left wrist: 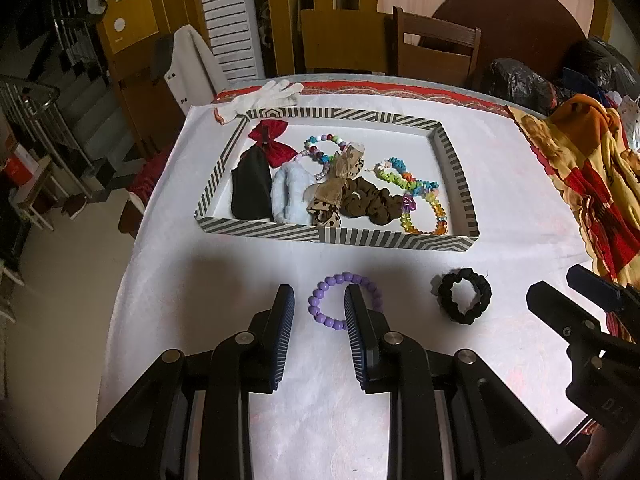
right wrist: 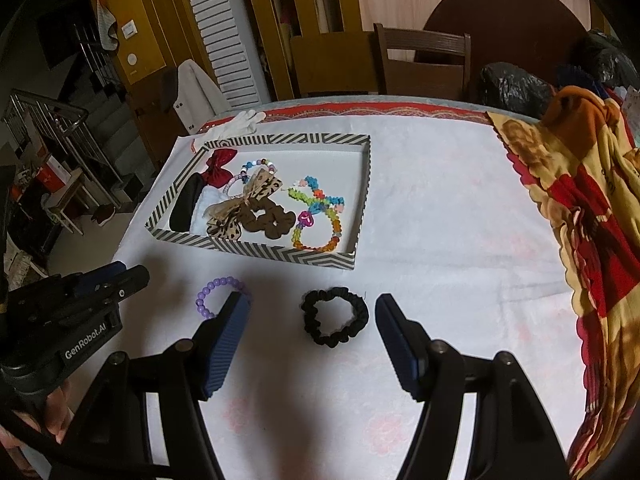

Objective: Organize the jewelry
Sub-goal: 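Withdraw both grippers over the purple bracelet and black scrunchie, then grasp the purple bead bracelet with the left gripper while the right gripper grasps the black scrunchie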

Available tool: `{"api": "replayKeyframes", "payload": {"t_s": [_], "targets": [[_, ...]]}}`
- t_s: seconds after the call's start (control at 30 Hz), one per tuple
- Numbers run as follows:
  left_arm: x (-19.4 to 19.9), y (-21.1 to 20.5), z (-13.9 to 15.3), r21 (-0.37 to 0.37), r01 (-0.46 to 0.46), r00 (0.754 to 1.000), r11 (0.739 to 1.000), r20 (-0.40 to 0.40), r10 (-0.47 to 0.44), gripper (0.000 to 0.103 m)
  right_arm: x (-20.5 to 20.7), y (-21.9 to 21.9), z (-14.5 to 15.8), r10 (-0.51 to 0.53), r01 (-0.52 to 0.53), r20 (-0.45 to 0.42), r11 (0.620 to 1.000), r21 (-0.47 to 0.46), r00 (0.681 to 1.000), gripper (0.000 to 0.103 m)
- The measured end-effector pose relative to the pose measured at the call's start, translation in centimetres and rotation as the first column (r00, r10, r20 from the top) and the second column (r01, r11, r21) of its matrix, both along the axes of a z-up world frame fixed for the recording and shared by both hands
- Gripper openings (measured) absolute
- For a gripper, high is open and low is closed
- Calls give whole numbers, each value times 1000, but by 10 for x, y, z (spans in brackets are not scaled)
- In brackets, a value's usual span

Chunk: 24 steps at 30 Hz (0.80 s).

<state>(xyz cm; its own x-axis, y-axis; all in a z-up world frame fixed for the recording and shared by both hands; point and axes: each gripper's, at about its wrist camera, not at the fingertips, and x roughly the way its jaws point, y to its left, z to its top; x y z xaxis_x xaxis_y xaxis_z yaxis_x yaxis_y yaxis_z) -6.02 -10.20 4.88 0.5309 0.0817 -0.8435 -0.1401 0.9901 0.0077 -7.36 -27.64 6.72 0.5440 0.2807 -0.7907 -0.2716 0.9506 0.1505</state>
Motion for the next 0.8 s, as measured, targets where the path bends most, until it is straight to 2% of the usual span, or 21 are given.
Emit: {"api": "replayKeyframes", "payload": {"t_s": [0.53, 0.8], "targets": [[3, 9, -11, -11, -10, 1000, 1000, -30, 9, 17, 7, 5, -10, 3, -4, -32, 1000, -8, 999, 70], [6, 32, -25, -114, -26, 996, 993, -87, 16, 17, 13, -6, -20, -17, 17, -49, 1000, -17, 999, 70]]}}
